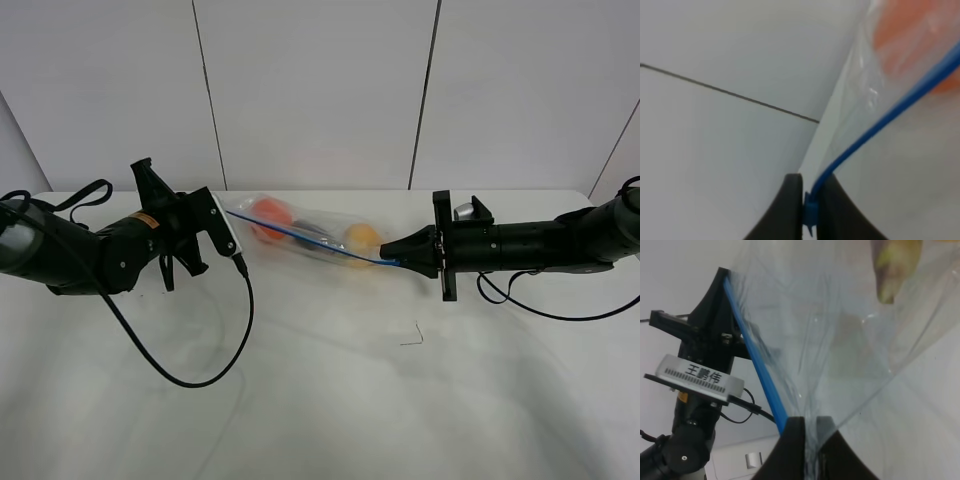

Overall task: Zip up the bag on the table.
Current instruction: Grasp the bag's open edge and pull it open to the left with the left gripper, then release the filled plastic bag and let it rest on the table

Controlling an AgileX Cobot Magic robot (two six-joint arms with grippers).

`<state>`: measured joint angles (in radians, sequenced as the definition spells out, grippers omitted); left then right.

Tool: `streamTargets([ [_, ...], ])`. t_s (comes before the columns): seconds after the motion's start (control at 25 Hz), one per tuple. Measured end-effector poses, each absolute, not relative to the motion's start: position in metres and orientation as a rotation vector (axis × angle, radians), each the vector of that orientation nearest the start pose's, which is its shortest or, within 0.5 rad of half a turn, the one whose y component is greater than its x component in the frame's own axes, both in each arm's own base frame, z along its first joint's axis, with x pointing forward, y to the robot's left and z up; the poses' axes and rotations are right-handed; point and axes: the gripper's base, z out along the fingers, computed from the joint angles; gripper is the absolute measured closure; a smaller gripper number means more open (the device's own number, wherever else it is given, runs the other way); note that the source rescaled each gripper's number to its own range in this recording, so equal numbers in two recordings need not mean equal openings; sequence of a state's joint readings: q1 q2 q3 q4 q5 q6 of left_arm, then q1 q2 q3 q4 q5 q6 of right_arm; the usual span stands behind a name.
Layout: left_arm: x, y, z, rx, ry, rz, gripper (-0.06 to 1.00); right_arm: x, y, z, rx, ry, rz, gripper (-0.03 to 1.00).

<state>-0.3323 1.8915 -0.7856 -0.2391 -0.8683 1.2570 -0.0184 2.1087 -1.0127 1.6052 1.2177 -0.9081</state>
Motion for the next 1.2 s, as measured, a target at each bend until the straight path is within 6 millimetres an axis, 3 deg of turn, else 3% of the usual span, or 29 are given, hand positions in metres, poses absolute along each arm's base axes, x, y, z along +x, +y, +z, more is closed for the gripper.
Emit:
streamTargets([
  [0.08, 0.350, -0.102, 0.164, 1.009, 1.438, 0.694, 0.83, 0.351, 0.079, 0.120, 0.383, 2.402, 1.827, 0.97],
  [0.32, 0.357, -0.073, 0.167, 0.792, 1.530, 0.677, 0.19, 0.351, 0.079, 0.120, 0.382, 2.403, 1.827, 0.97],
  [0.4, 0.359, -0.061, 0.169, 0.713, 1.545, 0.681, 0.07, 0.351, 0.079, 0.120, 0.382, 2.403, 1.827, 0.97],
  [0.64, 0.363, -0.030, 0.172, 0.461, 1.591, 0.629, 0.00, 0.351, 0.079, 0.120, 0.382, 2.403, 1.827, 0.97],
  [0.96, 0.363, -0.028, 0.173, 0.089, 1.623, 0.300, -0.01, 0.352, 0.079, 0.121, 0.394, 2.391, 1.831, 0.97],
  [1.2, 0.362, -0.029, 0.169, 0.039, 1.730, 0.207, -0.01, 0.352, 0.079, 0.121, 0.397, 2.388, 1.832, 0.97],
])
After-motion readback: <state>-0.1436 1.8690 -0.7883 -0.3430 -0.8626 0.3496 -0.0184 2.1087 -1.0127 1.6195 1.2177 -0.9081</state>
